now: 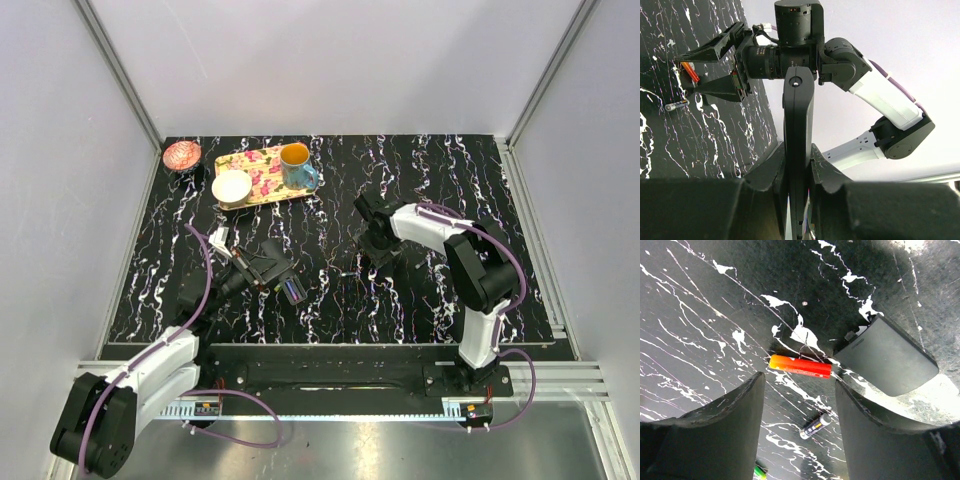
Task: Load the batteries into the remote control
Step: Place the battery at the center of the board, then pick up the battery from the center of the board.
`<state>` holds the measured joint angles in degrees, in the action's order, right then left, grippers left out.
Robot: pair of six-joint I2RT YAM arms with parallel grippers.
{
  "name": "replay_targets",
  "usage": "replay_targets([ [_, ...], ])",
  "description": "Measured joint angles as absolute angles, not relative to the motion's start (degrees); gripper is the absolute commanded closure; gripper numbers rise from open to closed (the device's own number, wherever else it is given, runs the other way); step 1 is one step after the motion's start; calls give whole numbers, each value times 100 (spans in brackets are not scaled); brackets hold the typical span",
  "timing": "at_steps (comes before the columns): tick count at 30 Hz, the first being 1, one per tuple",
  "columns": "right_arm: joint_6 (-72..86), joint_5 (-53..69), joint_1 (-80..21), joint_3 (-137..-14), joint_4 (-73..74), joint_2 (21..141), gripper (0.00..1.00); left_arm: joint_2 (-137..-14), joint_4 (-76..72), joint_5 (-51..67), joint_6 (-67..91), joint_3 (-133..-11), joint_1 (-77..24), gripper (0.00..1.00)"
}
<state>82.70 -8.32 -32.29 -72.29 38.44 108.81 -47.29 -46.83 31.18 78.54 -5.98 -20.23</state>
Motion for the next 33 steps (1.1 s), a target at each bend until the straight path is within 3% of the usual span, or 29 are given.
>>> replay_targets([
  [11, 6860, -808, -3492, -7900, 4189, 10648, 37, -4604, -4668, 3124, 7854, -598, -2023, 100],
  [17, 4202, -932, -3531, -7848, 3774, 9874, 38, -4495, -4639, 3122, 7852, -598, -2023, 100],
  [21, 2482, -996, -3531, -7660, 3387, 9828, 48, -4466, -4569, 3120, 7850, -596, -2023, 100],
  [28, 1122, -886, -3531, -7258, 3144, 10442, 41, -4473, -4552, 3122, 7806, -596, -2023, 100],
  [33, 696, -760, -3531, -7159, 3039, 10468, 44, -4515, -4543, 3122, 7784, -596, -2023, 100],
])
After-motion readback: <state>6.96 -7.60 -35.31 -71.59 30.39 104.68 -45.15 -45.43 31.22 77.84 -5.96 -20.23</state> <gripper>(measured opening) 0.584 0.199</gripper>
